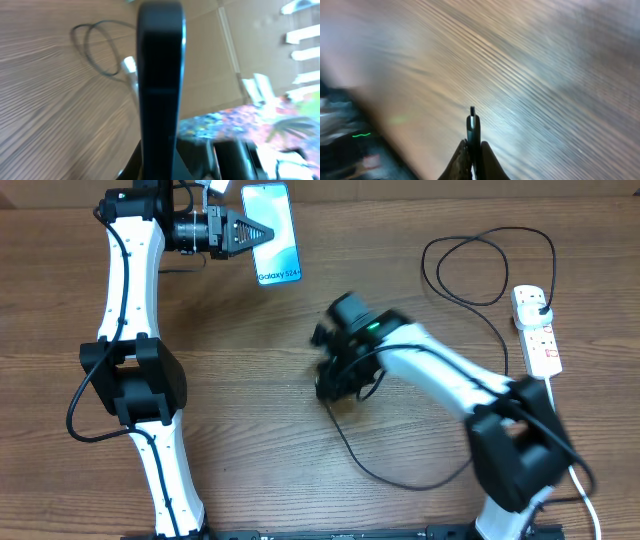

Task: Plug charger to phone and switch on socket

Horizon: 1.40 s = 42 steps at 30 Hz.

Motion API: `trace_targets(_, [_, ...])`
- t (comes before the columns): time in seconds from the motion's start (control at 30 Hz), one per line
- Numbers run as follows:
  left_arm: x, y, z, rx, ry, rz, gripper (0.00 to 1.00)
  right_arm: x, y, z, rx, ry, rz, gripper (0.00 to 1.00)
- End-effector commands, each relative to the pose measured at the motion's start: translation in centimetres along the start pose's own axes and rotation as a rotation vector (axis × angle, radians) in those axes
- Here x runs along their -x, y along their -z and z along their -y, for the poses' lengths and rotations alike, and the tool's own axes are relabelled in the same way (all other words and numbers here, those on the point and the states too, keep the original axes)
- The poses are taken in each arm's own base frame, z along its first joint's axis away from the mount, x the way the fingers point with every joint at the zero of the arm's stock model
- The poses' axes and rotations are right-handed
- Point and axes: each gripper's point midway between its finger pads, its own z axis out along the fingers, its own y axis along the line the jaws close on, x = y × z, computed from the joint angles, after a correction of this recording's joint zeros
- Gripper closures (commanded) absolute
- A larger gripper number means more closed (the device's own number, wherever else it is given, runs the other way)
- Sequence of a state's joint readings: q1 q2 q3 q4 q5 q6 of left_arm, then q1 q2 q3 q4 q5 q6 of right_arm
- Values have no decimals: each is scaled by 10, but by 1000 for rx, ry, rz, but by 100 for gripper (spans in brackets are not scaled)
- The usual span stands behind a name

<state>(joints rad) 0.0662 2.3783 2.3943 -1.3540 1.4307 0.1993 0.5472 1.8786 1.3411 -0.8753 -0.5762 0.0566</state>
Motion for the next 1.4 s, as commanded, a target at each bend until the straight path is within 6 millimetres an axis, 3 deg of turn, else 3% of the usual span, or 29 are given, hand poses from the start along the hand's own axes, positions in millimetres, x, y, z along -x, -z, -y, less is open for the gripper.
trace_targets(0.0, [7, 4, 50, -149, -97, 34, 96, 19, 59, -51, 399, 139, 137, 96])
trace_targets(0.13, [4, -3, 52, -156, -76, 19, 96, 37, 86, -54, 530, 180, 234, 96])
trace_targets(0.47, [-8, -35, 62, -188, -36, -49, 96, 80, 109, -63, 573, 162, 370, 96])
trace_targets(0.63, [-10, -39, 64, -192, -33, -59, 95, 88, 116, -68, 593, 182, 398, 96])
trace_targets(0.93, [-10, -39, 64, -192, -34, -59, 96, 97, 131, -55, 593, 145, 440, 96])
trace_targets(1.37, [-11, -42, 65, -194, -16, -67, 96, 98, 133, -60, 614, 130, 436, 96])
